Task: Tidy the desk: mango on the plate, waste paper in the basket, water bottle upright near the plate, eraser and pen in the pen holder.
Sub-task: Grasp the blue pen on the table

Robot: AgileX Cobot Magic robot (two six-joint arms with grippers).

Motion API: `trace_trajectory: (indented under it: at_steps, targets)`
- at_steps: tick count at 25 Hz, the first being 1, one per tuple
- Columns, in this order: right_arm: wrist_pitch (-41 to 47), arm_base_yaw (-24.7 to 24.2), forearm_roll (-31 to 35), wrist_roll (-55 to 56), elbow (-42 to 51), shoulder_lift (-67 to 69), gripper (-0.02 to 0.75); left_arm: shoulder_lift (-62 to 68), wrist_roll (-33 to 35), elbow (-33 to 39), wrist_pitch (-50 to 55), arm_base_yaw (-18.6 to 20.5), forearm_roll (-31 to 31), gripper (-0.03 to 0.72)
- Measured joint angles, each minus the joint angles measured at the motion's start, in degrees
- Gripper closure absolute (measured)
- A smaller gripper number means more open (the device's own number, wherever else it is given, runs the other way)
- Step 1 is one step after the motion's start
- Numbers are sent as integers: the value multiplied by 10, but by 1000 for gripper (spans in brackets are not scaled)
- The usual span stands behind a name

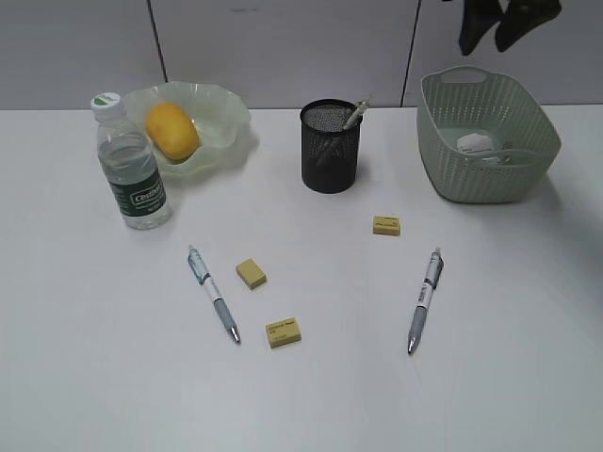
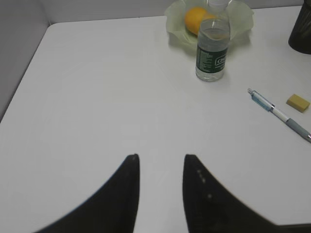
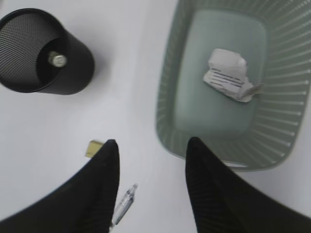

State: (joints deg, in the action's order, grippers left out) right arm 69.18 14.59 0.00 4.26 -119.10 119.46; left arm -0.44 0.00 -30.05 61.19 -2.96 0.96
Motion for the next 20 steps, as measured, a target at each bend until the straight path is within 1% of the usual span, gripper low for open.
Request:
trace_trajectory:
  at_steps: [2, 5, 9, 12, 14, 20]
  targets:
    - [0, -24, 0, 0, 0, 0, 372, 0, 0, 0, 0, 0, 0, 450]
    - [0, -47, 0, -3, 0, -1, 372, 0, 0, 0, 0, 0, 0, 450]
    - [0, -52, -4, -20, 35, -26, 373, 0, 0, 0, 0, 0, 0, 450]
    - [0, -52, -4, -23, 109, -74, 373, 0, 0, 0, 0, 0, 1, 450]
    - [0, -52, -4, -23, 175, -116, 373, 0, 0, 0, 0, 0, 1, 450]
    - [0, -52, -4, -23, 366, -292, 373, 0, 0, 0, 0, 0, 1, 450]
